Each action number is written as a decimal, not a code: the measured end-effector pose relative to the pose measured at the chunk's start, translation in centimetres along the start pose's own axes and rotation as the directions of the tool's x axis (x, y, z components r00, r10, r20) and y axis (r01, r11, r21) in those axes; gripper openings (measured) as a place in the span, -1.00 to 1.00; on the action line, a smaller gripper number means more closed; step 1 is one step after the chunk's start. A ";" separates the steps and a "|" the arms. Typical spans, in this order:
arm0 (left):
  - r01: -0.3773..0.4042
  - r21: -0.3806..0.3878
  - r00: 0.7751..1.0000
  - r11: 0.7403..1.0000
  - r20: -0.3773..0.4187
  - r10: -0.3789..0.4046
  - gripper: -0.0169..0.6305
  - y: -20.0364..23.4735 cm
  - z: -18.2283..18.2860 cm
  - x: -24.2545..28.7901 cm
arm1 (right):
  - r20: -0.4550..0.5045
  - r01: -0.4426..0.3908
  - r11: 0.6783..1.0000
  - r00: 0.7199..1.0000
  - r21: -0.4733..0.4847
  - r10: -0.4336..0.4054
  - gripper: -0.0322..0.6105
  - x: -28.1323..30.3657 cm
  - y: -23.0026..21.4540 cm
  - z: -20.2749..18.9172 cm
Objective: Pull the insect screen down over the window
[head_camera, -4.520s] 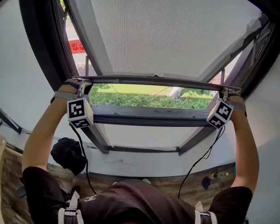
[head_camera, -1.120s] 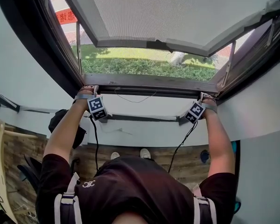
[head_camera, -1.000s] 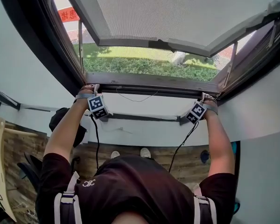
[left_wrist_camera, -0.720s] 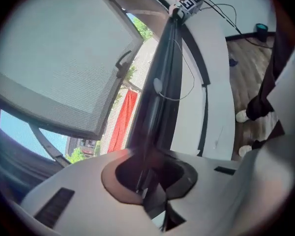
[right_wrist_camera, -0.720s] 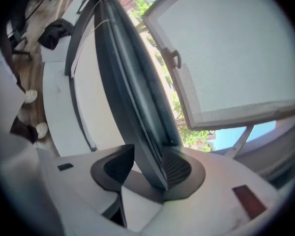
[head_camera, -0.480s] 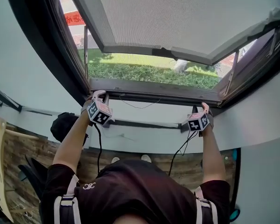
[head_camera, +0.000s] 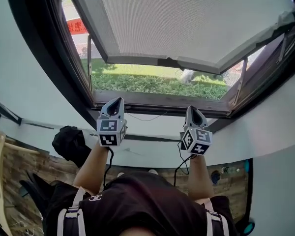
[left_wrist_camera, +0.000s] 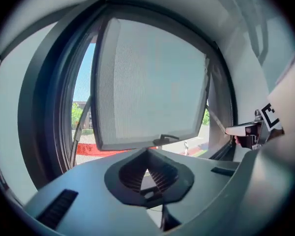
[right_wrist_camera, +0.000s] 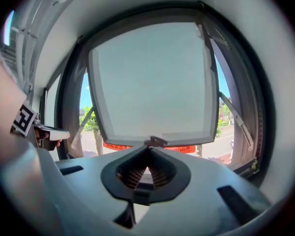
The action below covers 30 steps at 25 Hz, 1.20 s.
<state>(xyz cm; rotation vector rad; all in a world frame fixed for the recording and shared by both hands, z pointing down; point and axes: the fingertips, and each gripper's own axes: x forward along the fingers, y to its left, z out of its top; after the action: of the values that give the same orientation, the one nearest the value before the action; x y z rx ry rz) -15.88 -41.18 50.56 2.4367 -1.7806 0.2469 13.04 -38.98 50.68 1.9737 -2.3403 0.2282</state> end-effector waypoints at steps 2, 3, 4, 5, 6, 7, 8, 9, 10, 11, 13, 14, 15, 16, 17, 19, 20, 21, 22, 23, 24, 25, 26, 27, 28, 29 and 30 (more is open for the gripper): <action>0.006 0.002 0.999 1.000 0.038 -0.006 -0.91 -1.2 1.5 -1.2 | 0.054 -0.029 0.999 0.998 -0.022 0.030 -0.89 -0.8 2.7 2.0; 0.016 0.004 0.998 1.000 0.054 -0.016 -0.91 -1.9 2.2 -1.8 | 0.079 -0.042 0.998 0.996 -0.051 0.046 -0.89 -1.2 4.0 2.9; 0.029 0.008 0.997 1.000 0.066 -0.029 -0.91 -2.6 2.7 -2.4 | 0.098 -0.055 0.995 0.993 -0.084 0.063 -0.89 -1.6 5.3 3.7; 0.042 0.011 0.996 0.999 0.074 -0.043 -0.91 -3.3 3.1 -2.8 | 0.111 -0.065 0.992 0.991 -0.110 0.077 -0.89 -1.9 6.4 4.2; 0.054 0.016 0.995 0.998 0.079 -0.055 -0.91 -3.9 3.4 -3.2 | 0.118 -0.073 0.990 0.989 -0.124 0.088 -0.89 -2.1 7.2 4.4; 0.063 0.022 0.995 0.998 0.081 -0.064 -0.91 -4.5 3.5 -3.6 | 0.119 -0.080 0.989 0.988 -0.126 0.095 -0.89 -2.2 7.8 4.4; 0.066 0.033 0.994 0.997 0.083 -0.069 -0.91 -4.9 3.6 -3.8 | 0.117 -0.088 0.989 0.988 -0.120 0.102 -0.89 -2.2 8.2 4.3; 0.065 0.048 0.994 0.997 0.084 -0.069 -0.91 -5.2 3.6 -4.0 | 0.114 -0.096 0.989 0.987 -0.110 0.109 -0.89 -2.2 8.5 4.2; 0.061 0.065 0.994 0.996 0.085 -0.067 -0.91 -5.5 3.5 -4.1 | 0.113 -0.104 0.989 0.987 -0.101 0.115 -0.89 -2.3 8.7 4.1; 0.056 0.079 0.994 0.995 0.086 -0.063 -0.91 -5.6 3.5 -4.3 | 0.114 -0.110 0.989 0.986 -0.094 0.121 -0.89 -2.4 9.0 4.1; 0.049 0.092 0.995 0.995 0.084 -0.057 -0.91 -5.7 3.2 -4.5 | 0.122 -0.116 0.989 0.984 -0.095 0.127 -0.89 -2.8 9.4 4.3; 0.047 0.090 0.995 0.995 0.080 -0.055 -0.91 -5.7 3.0 -4.6 | 0.126 -0.119 0.988 0.983 -0.099 0.131 -0.89 -2.9 9.5 4.4; 0.047 0.085 0.996 0.995 0.074 -0.053 -0.91 -5.7 2.8 -4.7 | 0.128 -0.122 0.987 0.983 -0.101 0.134 -0.89 -3.0 9.7 4.5; 0.048 0.078 0.996 0.996 0.068 -0.053 -0.91 -5.7 2.6 -4.8 | 0.130 -0.125 0.987 0.982 -0.101 0.138 -0.89 -3.0 9.8 4.5; 0.051 0.069 0.996 0.996 0.065 -0.055 -0.91 -5.7 2.5 -5.0 | 0.132 -0.129 0.987 0.981 -0.099 0.141 -0.89 -3.1 9.8 4.5; 0.054 0.055 0.996 0.997 0.066 -0.057 -0.91 -5.7 2.5 -5.2 | 0.135 -0.135 0.987 0.980 -0.088 0.146 -0.89 -3.2 9.9 4.5; 0.051 0.055 0.996 0.997 0.066 -0.055 -0.91 -5.6 2.4 -5.4 | 0.135 -0.137 0.987 0.980 -0.082 0.147 -0.89 -3.2 9.9 4.4; 0.047 0.060 0.997 0.997 0.066 -0.051 -0.91 -5.5 2.4 -5.5 | 0.134 -0.138 0.987 0.980 -0.077 0.148 -0.89 -3.2 10.0 4.4; 0.042 0.065 0.997 0.997 0.066 -0.046 -0.91 -5.4 2.4 -5.6 | 0.133 -0.139 0.987 0.980 -0.075 0.148 -0.89 -3.3 10.0 4.4; 0.038 0.069 0.997 0.997 0.065 -0.042 -0.91 -5.4 2.4 -5.7 | 0.133 -0.139 0.987 0.980 -0.075 0.148 -0.89 -3.3 10.0 4.4; 0.035 0.070 0.997 0.997 0.064 -0.040 -0.91 -5.3 2.4 -5.8 | 0.133 -0.140 0.987 0.980 -0.077 0.149 -0.89 -3.3 10.1 4.4; 0.034 0.069 0.997 0.997 0.063 -0.038 -0.91 -5.3 2.4 -5.9 | 0.134 -0.141 0.987 0.979 -0.080 0.151 -0.89 -3.3 10.2 4.4; 0.032 0.068 0.997 0.997 0.062 -0.037 -0.91 -5.3 2.4 -5.9 | 0.135 -0.143 0.986 0.979 -0.083 0.153 -0.89 -3.2 10.3 4.5; 0.032 0.068 0.997 0.997 0.064 -0.036 -0.91 -5.2 2.4 -5.9 | 0.135 -0.145 0.986 0.978 -0.087 0.156 -0.89 -3.2 10.4 4.5; 0.030 0.067 0.997 0.997 0.065 -0.035 -0.91 -5.3 2.4 -5.9 | 0.135 -0.146 0.985 0.978 -0.090 0.157 -0.89 -3.3 10.5 4.5; 0.028 0.067 0.997 0.997 0.066 -0.033 -0.91 -5.3 2.4 -5.9 | 0.135 -0.145 0.985 0.978 -0.092 0.157 -0.89 -3.3 10.5 4.6; 0.027 0.066 0.997 0.997 0.065 -0.031 -0.91 -5.2 2.3 -5.9 | 0.135 -0.144 0.985 0.978 -0.094 0.156 -0.89 -3.3 10.5 4.6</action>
<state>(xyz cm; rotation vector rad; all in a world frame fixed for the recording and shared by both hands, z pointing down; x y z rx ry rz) -12.49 -34.52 47.13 2.5420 -1.7888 0.2279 3.50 -34.77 44.94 1.8336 -2.5443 -0.0039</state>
